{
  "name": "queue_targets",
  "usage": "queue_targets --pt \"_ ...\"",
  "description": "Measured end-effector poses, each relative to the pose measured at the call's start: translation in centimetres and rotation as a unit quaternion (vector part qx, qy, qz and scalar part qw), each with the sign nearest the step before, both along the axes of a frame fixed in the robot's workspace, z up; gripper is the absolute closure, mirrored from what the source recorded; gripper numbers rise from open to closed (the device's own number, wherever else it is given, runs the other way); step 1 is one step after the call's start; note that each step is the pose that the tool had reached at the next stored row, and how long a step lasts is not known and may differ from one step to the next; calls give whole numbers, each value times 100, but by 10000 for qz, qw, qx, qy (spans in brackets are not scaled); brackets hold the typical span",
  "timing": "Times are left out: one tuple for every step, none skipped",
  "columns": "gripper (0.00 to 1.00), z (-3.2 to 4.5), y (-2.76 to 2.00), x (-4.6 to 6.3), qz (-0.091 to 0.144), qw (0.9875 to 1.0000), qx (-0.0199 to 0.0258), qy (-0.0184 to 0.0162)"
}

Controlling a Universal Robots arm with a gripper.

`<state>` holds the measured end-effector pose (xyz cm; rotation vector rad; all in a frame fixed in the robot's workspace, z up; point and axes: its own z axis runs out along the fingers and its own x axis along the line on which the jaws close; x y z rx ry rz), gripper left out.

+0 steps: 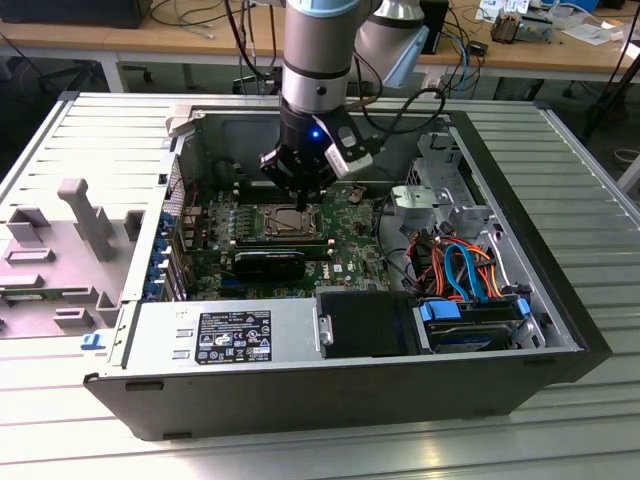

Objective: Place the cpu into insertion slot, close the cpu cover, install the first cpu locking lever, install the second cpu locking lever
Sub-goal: 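Install the second cpu locking lever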

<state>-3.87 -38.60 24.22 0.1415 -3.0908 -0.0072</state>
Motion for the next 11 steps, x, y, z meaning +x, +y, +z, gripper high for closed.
queue_targets --pt "89 -7 -12 25 0 10000 0 5" --pt "89 -17 -34 58 1 10000 0 10" --pt "89 -28 -67 83 0 10000 1 12" --pt "89 -32 -96 90 0 10000 -1 13" --pt "89 -34 -130 92 1 10000 -5 13" --pt "89 -38 -163 93 1 10000 -7 13" --pt "89 -45 -202 93 1 10000 -7 13" --pt "89 -56 -244 93 0 10000 -8 12" --pt "89 -70 -272 93 1 10000 -7 13" --pt "89 -87 -291 93 0 10000 -7 12" --pt "89 -106 -296 93 0 10000 -6 12"
